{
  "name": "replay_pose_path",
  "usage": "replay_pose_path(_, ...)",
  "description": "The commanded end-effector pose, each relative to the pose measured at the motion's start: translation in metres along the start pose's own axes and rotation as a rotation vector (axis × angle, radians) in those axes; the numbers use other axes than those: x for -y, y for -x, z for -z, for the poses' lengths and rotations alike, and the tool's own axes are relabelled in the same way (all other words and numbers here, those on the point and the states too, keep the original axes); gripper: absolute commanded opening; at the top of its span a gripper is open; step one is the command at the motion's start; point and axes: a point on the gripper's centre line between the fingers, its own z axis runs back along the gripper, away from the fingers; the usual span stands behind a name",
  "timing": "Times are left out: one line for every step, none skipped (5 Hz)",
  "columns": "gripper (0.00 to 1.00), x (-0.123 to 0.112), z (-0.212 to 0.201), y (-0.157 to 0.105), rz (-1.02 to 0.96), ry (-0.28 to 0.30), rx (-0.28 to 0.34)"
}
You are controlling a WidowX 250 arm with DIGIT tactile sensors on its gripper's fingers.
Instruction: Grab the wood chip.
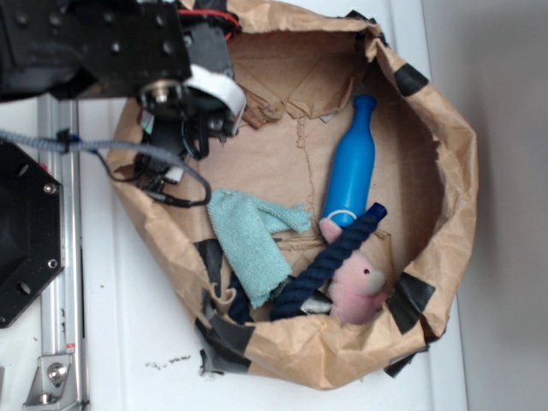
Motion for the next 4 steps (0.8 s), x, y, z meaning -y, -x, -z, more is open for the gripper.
replay_pose_path(1.00,-0.017,0.007,-0.014,-0.011,-0.036,-0.035)
replay_pose_path(1.00,-0.017,0.012,-0.015,-0.008,-0.035,-0.043)
replay_pose_path(1.00,-0.014,0.022,-0.021,0.009,-0.031,-0.042)
replay_pose_path(1.00,-0.006,0.034,-0.031,0.029,-0.028,-0.034)
